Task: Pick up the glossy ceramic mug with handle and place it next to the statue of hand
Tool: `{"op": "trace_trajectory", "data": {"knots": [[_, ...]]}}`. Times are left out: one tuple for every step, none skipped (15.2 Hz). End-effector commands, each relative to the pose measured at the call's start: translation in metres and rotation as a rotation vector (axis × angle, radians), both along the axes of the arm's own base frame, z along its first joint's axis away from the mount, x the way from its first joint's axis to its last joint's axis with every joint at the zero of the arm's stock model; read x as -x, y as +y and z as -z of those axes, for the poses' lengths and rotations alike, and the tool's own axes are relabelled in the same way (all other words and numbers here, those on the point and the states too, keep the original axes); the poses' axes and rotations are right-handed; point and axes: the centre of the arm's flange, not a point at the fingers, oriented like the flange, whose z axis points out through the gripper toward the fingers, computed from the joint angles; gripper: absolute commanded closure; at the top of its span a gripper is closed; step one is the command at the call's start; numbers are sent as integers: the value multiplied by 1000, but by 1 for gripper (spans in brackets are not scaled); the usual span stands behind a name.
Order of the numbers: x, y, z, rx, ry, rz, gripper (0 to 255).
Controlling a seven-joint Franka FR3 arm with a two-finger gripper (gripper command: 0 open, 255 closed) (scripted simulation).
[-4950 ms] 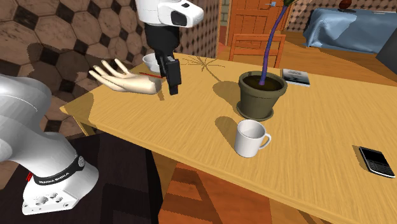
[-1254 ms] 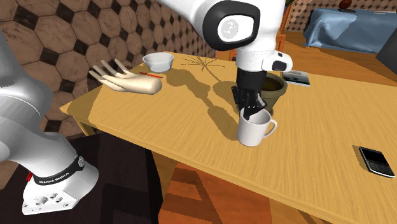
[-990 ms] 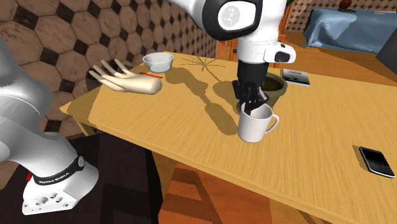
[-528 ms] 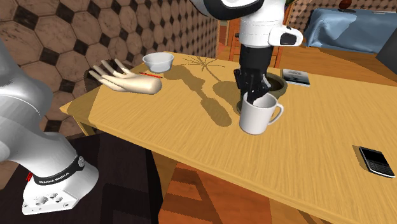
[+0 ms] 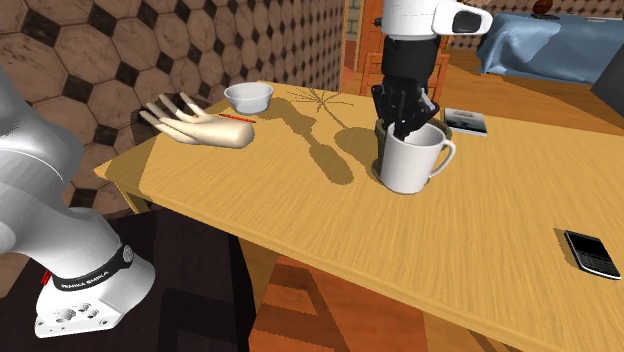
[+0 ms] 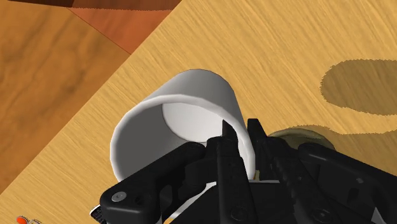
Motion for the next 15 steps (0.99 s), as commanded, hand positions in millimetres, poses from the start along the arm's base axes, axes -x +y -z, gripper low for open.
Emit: {"op": "trace_trajectory", "data": {"knots": [[0,-1,-11,0,0,0,255],[0,-1,-16,0,0,0,255],[0,-1,-21,0,0,0,255],[0,-1,-27,0,0,0,255],[0,-1,-32,0,0,0,255],[0,-1,-37,0,0,0,255],[0,-1,-42,0,0,0,255],[0,-1,-46,0,0,0,255],[3,12,-46,0,0,0,255],[7,25,-46,0,0,0,255],[10,38,-46,0,0,0,255],[13,50,-46,0,0,0,255],[17,63,-46,0,0,0,255],[20,76,-46,0,0,0,255],[23,89,-47,0,0,0,255]]}}
